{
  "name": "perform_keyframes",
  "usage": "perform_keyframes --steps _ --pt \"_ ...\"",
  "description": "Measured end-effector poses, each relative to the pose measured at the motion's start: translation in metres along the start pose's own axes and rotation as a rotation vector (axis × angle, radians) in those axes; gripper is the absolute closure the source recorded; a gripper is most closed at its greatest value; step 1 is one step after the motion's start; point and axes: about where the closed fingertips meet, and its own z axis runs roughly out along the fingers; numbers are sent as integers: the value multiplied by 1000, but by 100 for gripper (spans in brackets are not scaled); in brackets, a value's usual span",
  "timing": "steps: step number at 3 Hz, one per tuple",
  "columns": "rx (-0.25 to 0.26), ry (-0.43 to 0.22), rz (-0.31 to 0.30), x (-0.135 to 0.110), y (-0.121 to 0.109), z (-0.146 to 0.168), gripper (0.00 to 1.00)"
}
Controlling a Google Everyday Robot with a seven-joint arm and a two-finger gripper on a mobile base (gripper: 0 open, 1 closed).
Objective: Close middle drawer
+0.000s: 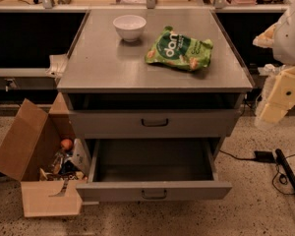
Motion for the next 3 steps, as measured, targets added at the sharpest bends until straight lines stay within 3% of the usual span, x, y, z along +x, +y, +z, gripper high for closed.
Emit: perform_keyframes --steps 1,3 --pt "0 0 0 0 0 0 0" --pt "-170 -55 128 16 62 92 0"
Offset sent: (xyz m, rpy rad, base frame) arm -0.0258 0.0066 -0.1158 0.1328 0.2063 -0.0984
